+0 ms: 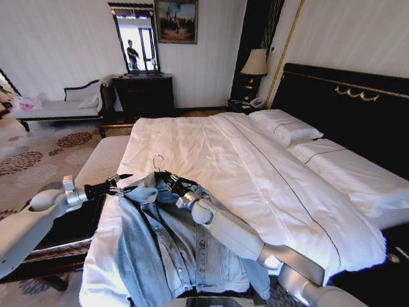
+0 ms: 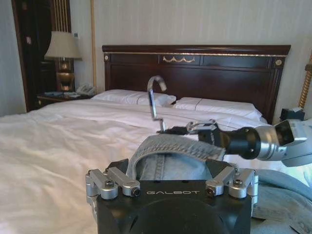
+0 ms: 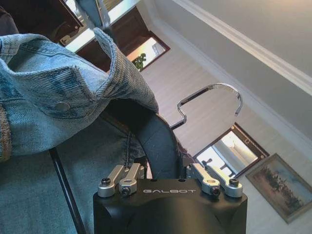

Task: Pick up the clothes from the bed and hang them on the clothes hanger.

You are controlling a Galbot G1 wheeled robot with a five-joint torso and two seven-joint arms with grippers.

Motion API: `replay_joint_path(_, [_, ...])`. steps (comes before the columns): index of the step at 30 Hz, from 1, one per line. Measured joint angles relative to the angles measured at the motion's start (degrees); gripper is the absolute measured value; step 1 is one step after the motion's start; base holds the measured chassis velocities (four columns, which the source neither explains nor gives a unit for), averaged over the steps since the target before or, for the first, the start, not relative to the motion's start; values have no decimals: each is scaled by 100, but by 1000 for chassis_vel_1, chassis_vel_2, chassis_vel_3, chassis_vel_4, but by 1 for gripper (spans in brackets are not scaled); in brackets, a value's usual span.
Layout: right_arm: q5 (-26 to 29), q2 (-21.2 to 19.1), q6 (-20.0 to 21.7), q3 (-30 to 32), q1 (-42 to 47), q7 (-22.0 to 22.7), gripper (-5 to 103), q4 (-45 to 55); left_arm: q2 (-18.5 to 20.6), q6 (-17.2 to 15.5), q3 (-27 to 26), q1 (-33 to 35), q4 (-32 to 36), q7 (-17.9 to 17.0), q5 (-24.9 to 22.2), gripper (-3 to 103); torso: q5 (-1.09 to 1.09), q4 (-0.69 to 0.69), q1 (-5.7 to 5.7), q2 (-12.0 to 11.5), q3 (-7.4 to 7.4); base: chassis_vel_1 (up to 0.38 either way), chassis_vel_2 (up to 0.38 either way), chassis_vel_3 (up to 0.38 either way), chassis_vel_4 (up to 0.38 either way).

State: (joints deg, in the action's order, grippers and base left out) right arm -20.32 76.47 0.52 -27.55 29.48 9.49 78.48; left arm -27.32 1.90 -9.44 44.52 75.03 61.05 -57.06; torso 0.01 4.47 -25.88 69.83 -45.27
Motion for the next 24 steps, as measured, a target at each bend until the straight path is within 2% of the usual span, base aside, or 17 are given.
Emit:
replay_joint_path(9, [-260, 13, -204, 13, -1, -5, 32, 37, -182, -121, 823, -690, -331, 14, 36, 90, -1, 1, 0, 0, 0, 0, 0, 0, 0])
replay_joint_path(17, [-424, 11, -333, 45, 1, -4, 32, 93, -243, -213, 1144, -898, -417, -16, 4, 89, -1, 0, 0, 0, 0, 0, 0, 0, 0])
replay_joint_path(21, [-601, 14, -464, 74, 10, -2, 32, 93, -260, -210, 1173, -902, -423, -67, -12, 69, -1, 0, -1, 0, 0, 0, 0, 0, 0])
replay_joint_path(24, [-704, 29, -535, 83, 15, -1, 32, 93, -262, -209, 1185, -898, -418, -72, -13, 64, -1, 0, 0, 0, 0, 0, 0, 0, 0])
